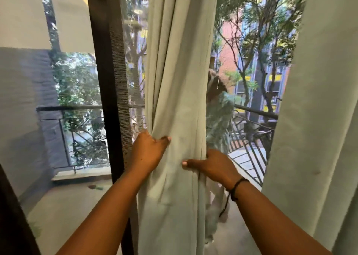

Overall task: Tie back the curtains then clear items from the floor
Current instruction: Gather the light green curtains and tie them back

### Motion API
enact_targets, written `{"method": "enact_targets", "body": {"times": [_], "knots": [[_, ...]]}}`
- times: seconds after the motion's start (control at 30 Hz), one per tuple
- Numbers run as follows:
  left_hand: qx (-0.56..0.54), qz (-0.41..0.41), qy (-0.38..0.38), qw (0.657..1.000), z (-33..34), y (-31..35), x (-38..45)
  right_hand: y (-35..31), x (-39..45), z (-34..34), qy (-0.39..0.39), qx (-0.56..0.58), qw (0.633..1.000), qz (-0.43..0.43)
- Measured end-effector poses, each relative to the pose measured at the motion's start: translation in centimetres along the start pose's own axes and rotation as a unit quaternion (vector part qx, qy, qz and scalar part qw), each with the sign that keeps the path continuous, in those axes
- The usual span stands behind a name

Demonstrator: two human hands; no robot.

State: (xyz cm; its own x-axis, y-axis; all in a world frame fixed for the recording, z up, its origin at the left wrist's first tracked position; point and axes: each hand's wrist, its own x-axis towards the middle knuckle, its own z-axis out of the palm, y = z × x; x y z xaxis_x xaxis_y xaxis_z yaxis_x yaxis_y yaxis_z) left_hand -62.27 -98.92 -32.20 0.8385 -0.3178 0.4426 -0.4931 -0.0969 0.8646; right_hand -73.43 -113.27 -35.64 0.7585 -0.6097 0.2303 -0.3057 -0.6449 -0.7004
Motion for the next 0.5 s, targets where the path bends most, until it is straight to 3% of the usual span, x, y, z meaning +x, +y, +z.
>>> {"method": "enact_targets", "body": {"times": [0.1, 0.27, 0.4, 0.5], "knots": [[-0.028, 0.006, -0.014, 1.000, 0.4, -0.6, 0.1, 0.8, 0.1, -0.5, 0.027, -0.045, 0.999, 0.005], [0.014, -0.002, 0.023, 1.000, 0.7, -1.1, 1.9, 0.7, -1.0, -1.1, -0.033, 0.032, 0.994, -0.094], [0.085, -0.007, 0.074, 0.994, 2.9, -0.8, 2.1, 1.1, -0.9, 0.9, 0.057, -0.066, 0.992, -0.092], [0.117, -0.001, 0.091, 0.989, 7.1, -0.1, -0.2, 1.5, -1.3, 2.3, 0.071, -0.085, 0.988, -0.105]]}}
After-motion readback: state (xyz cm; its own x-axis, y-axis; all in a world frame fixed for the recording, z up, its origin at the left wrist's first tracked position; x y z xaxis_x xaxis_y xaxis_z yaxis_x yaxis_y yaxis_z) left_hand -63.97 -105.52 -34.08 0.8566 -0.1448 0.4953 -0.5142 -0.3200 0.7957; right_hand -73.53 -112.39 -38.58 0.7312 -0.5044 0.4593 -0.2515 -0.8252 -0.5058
